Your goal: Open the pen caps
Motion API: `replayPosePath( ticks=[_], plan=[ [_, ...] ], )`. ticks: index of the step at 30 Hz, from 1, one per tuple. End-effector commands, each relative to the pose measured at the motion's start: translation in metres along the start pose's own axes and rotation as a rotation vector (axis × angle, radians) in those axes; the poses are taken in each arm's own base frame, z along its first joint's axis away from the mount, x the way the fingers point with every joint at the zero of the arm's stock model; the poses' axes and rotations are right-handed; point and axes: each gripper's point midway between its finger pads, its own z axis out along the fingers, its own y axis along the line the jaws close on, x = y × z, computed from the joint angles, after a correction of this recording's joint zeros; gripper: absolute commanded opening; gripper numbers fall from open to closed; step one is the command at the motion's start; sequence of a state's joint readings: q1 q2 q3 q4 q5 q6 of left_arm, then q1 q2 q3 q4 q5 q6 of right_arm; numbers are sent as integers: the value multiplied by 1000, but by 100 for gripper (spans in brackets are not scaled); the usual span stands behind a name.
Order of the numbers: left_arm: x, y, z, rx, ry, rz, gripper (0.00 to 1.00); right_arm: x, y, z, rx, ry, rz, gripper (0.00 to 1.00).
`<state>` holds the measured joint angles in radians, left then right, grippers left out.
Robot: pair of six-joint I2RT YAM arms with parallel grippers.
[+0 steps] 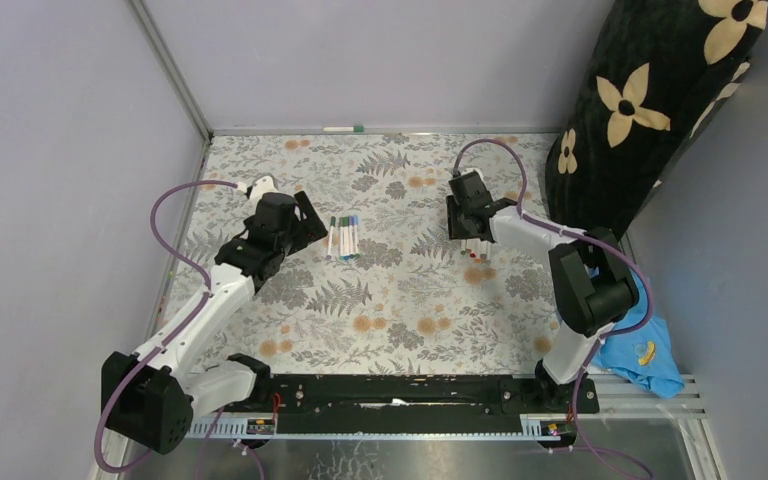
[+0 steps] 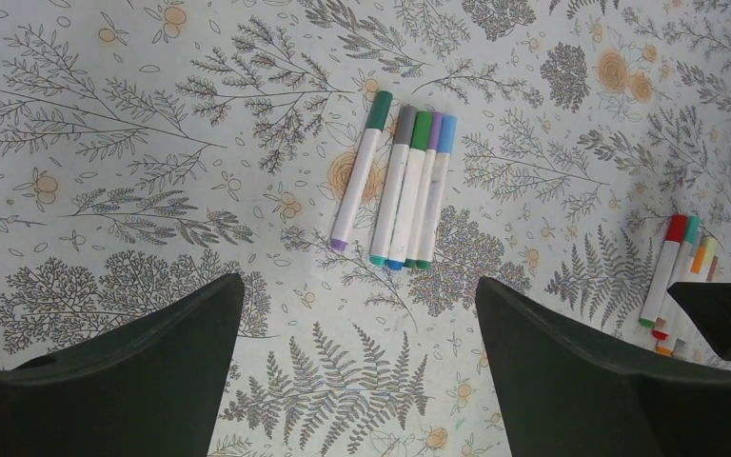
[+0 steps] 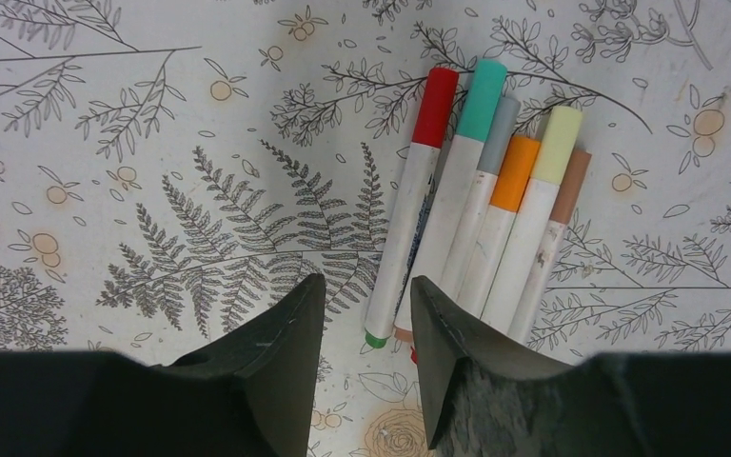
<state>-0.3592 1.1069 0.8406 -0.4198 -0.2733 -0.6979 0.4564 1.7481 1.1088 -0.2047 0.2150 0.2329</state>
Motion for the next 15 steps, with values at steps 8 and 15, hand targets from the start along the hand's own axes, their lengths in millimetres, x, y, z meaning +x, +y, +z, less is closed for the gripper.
replayPosePath(
  ticks=[8,15],
  plan=[
    [-22,-10,-7,30,-79,-5,99,-8,7,10,-2,2,29,44],
    [-22,-8,-7,23,-84,1,98,-4,9,19,6,24,33,44]
  ],
)
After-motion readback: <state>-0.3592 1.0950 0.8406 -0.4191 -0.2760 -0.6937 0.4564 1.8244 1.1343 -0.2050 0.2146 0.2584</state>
